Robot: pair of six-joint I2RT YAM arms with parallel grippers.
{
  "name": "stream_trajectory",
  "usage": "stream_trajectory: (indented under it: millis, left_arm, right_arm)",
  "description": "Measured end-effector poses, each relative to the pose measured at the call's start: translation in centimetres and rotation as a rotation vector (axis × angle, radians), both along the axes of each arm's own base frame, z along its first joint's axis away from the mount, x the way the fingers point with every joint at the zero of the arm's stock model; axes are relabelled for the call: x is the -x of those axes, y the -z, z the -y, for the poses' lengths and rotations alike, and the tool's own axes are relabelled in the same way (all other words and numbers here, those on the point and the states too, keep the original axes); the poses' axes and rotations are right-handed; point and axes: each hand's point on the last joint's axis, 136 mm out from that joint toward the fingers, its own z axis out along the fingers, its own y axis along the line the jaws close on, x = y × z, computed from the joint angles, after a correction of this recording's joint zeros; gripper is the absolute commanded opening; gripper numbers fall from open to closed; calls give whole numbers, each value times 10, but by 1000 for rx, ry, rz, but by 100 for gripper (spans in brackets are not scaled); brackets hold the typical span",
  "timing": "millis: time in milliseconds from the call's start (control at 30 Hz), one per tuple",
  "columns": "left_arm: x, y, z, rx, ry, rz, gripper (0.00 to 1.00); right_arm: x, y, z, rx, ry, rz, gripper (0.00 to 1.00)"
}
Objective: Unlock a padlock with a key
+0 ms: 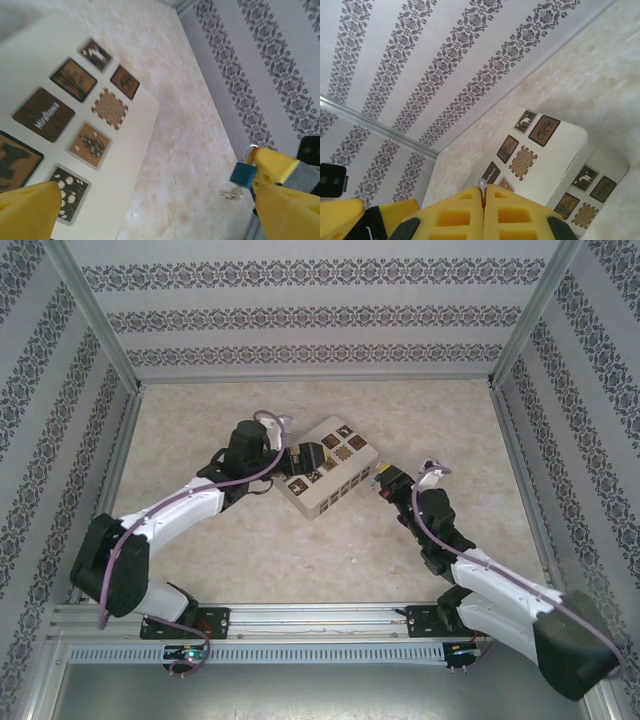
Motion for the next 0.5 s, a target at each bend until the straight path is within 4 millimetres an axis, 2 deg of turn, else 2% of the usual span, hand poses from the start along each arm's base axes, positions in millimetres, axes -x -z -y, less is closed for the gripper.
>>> stream_trajectory:
  millis: [67, 267, 500]
  left_arm:
    - [4, -3, -10, -12, -20, 29, 99]
    - [21, -5, -38, -58, -62, 109, 99]
    - [40, -19, -65, -156, -93, 227, 99]
  right_arm:
    - [6, 0, -1, 35, -30, -8, 0]
    - [25, 16, -16, 118, -172, -91, 0]
    - [42, 18, -39, 160, -342, -156, 0]
